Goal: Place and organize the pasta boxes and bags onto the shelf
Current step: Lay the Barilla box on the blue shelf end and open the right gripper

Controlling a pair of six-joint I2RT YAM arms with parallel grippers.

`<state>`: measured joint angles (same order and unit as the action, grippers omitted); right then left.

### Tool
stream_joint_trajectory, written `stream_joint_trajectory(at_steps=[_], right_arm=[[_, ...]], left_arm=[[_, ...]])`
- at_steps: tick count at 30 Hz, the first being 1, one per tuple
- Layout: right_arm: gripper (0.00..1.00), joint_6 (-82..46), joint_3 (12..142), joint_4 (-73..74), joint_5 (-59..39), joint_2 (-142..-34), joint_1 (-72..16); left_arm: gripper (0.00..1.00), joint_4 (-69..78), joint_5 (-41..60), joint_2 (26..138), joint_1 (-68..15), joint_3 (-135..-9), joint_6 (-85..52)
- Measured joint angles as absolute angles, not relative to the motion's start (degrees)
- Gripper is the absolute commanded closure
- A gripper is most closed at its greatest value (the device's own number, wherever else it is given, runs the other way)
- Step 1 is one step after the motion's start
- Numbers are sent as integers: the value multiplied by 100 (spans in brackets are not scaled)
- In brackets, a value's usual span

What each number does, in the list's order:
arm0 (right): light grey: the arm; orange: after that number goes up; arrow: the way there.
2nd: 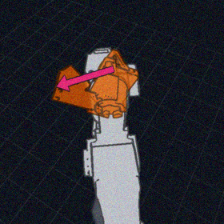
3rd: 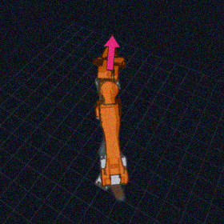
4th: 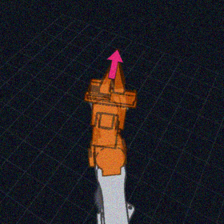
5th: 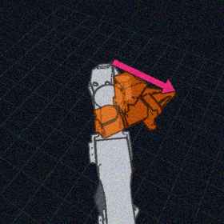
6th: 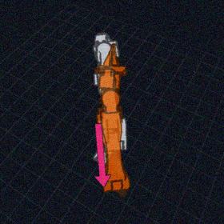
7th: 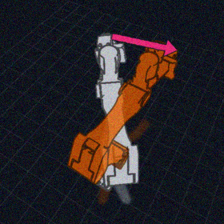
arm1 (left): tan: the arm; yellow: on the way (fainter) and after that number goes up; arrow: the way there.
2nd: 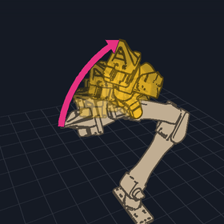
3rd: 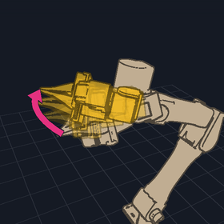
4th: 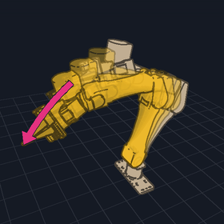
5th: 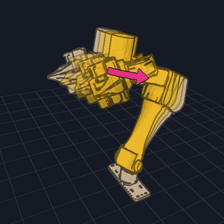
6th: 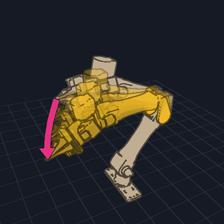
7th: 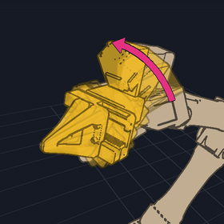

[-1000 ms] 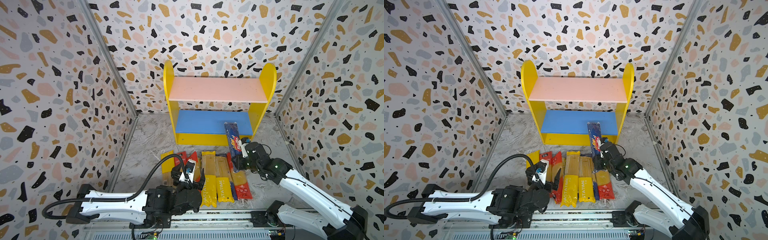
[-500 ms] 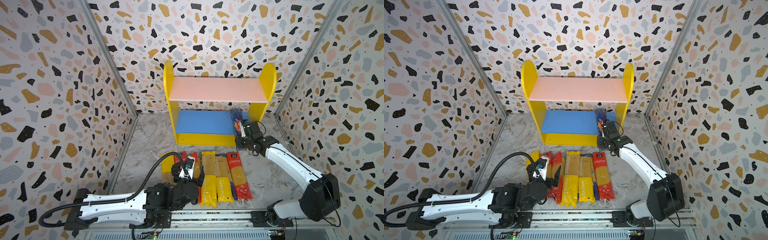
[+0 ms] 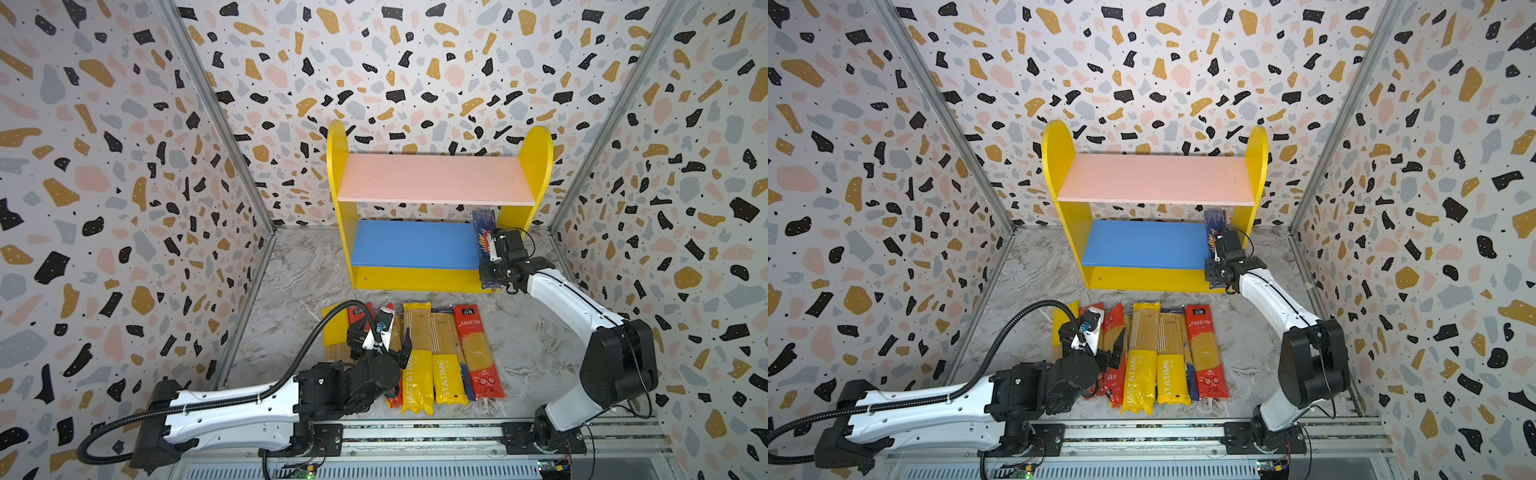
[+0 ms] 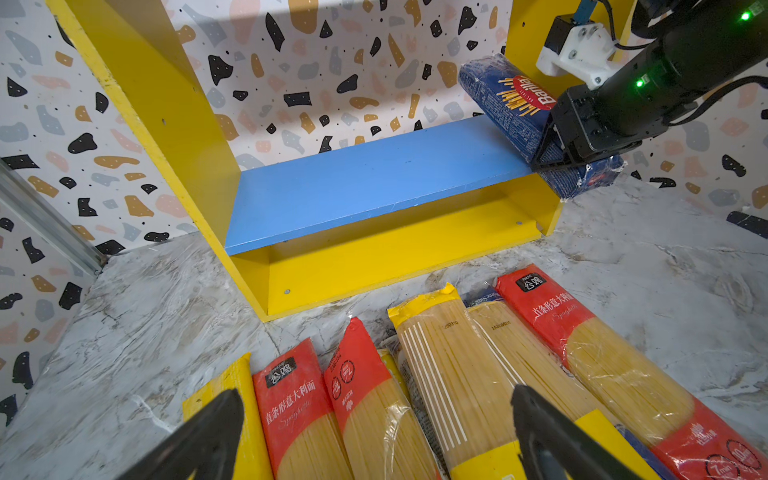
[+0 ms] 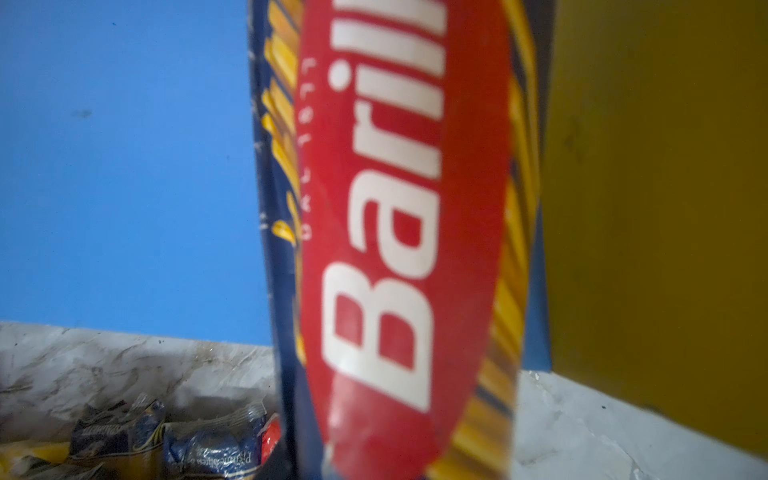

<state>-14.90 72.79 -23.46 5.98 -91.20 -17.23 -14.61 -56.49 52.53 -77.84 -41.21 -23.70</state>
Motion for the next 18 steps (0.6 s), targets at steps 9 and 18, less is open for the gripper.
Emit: stream_joint_trajectory(at_steps=[9, 18], right_arm=[[65, -1404, 7872, -2320, 585, -9609, -1614], [27, -1382, 8027, -2021, 670, -9743, -1531]], left_arm=[[1, -1406, -5568, 5284, -7725, -4123, -2314], [1, -1406, -5542, 5231, -7697, -4112, -2316]])
